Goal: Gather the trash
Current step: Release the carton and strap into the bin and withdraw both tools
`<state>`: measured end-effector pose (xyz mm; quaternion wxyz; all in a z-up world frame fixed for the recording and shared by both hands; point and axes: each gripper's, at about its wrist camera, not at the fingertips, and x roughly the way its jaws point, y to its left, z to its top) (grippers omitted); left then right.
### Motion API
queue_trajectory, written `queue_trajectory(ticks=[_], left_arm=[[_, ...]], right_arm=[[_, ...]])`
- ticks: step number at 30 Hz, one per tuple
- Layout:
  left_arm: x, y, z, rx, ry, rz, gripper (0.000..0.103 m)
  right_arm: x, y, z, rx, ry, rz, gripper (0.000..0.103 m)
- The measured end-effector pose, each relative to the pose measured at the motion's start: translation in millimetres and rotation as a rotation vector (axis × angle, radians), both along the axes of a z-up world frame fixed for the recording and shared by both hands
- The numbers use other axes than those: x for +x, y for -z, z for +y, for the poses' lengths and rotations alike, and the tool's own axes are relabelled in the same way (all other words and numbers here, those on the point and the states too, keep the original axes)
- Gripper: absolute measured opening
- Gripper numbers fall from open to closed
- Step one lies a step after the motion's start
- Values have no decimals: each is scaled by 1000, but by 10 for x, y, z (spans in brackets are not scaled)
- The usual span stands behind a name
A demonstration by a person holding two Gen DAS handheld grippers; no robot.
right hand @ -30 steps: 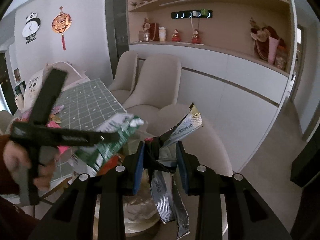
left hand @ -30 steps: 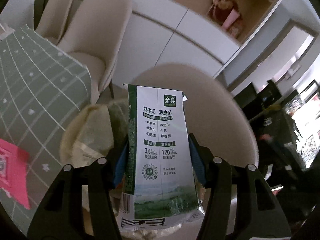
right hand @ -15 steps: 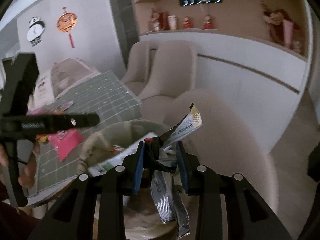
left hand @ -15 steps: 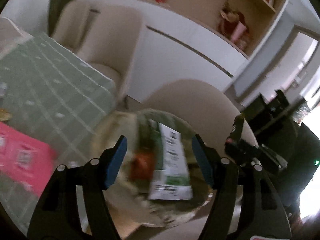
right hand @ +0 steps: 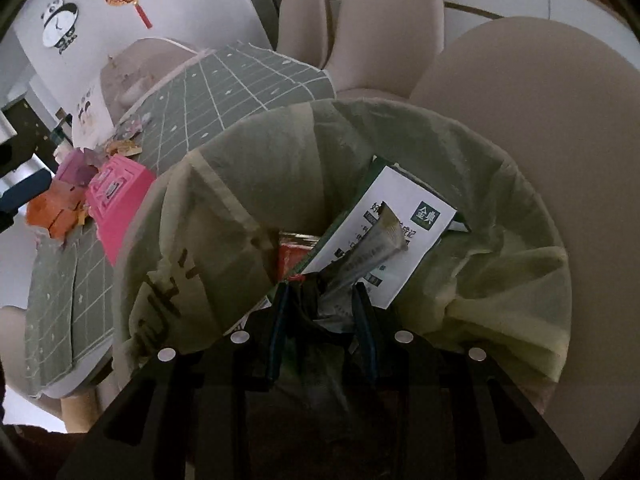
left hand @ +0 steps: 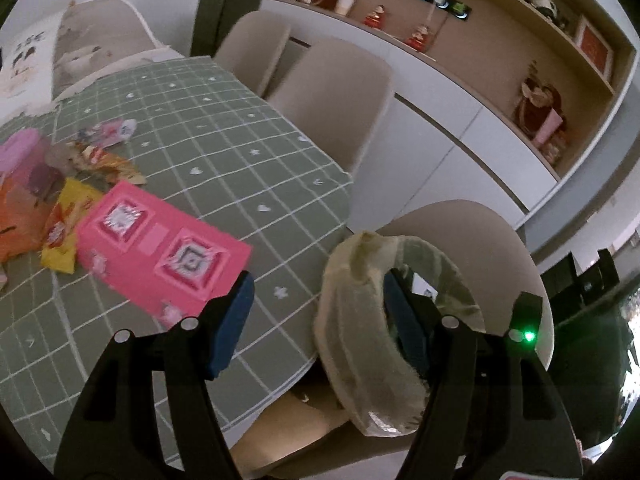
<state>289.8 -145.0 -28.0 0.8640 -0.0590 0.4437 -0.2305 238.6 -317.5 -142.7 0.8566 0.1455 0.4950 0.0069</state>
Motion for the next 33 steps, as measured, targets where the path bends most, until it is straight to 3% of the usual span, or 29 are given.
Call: queue_trajectory(ticks=[4,7,10,19,25,33], left_arm=[[-17,45,74,7,-14,17,64],[-62,98,95,18,-6,29,64],[-84,148,125,20,-3,44,64],[-112,164,407,-3,-5,51,64],[-14,141,834,-22,-40,47,64],[197,247,1686,-15,-211,74,64]], right_arm=[[-70,-105,-21,-33,29,-42,34],[-154,-250,-23,-73,43,-100,47],[-173,-404,-44,-105,50,-136,52],[-299,-833,119,-181,79,-230,58],[-246,-994,454,-166,65,-241,58],[-73,-1045,1115,-133,-3,-267,58]])
